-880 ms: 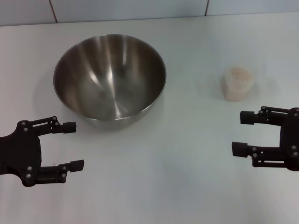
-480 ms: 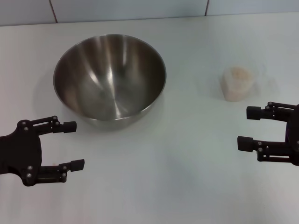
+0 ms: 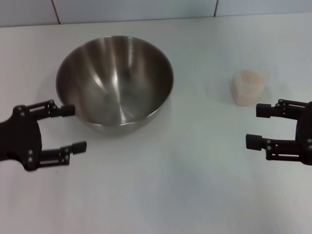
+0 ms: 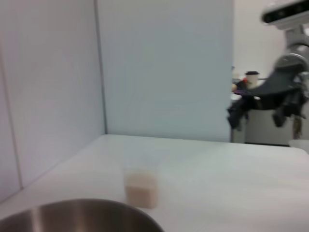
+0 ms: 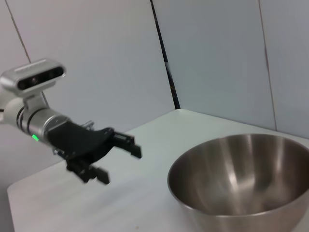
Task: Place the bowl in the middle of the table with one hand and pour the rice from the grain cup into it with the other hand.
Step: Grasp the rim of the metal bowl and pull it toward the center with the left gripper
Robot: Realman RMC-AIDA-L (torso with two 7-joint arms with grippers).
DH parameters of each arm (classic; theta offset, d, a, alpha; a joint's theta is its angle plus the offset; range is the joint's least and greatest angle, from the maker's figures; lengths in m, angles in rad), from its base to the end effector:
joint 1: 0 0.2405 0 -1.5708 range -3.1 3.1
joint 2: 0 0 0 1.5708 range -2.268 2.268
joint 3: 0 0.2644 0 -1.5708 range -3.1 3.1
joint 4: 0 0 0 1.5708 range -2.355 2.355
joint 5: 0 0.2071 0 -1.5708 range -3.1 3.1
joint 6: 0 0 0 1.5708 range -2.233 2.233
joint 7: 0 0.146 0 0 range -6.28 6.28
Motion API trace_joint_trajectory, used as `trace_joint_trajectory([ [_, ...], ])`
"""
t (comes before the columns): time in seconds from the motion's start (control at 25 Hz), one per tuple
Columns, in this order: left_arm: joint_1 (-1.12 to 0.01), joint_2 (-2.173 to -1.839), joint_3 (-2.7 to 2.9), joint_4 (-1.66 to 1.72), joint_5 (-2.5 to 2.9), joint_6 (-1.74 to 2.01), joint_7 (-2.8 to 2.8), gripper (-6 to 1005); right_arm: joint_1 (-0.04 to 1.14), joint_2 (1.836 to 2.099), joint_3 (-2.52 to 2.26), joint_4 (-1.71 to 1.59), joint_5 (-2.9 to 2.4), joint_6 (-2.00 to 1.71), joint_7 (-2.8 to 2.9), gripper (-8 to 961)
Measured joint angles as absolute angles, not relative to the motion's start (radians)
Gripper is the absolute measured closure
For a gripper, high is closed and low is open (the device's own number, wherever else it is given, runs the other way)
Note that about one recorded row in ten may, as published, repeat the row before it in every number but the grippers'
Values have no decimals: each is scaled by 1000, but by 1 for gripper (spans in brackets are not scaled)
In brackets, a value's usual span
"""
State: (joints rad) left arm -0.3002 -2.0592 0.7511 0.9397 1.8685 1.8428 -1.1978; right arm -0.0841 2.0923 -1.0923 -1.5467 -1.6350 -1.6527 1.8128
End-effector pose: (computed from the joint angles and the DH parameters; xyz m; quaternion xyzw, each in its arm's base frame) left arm -0.2785 0.2685 0.0451 -0.9558 -0.0642 -0.2549 0.1319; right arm 0.2413 0.2204 0.0678 -0.9298 0.2243 0.2399 0.1662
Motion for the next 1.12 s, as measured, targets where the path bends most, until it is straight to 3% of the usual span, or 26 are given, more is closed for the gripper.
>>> trace_joint_trajectory([
  [0.32, -420, -2058, 751, 1077, 1944, 1641, -1674, 198, -58, 2092, -1104, -1506, -1623, -1656, 1763, 168],
  [0.72, -656, -2047, 757, 1148, 2392, 1465, -2237, 198, -67, 2091, -1096, -1482, -1592, -1680, 1700, 168],
  [1.12, -805, -2057, 771, 1135, 2678, 1499, -2400, 198, -67, 2088, -1094, -1473, -1591, -1686, 1650, 168],
])
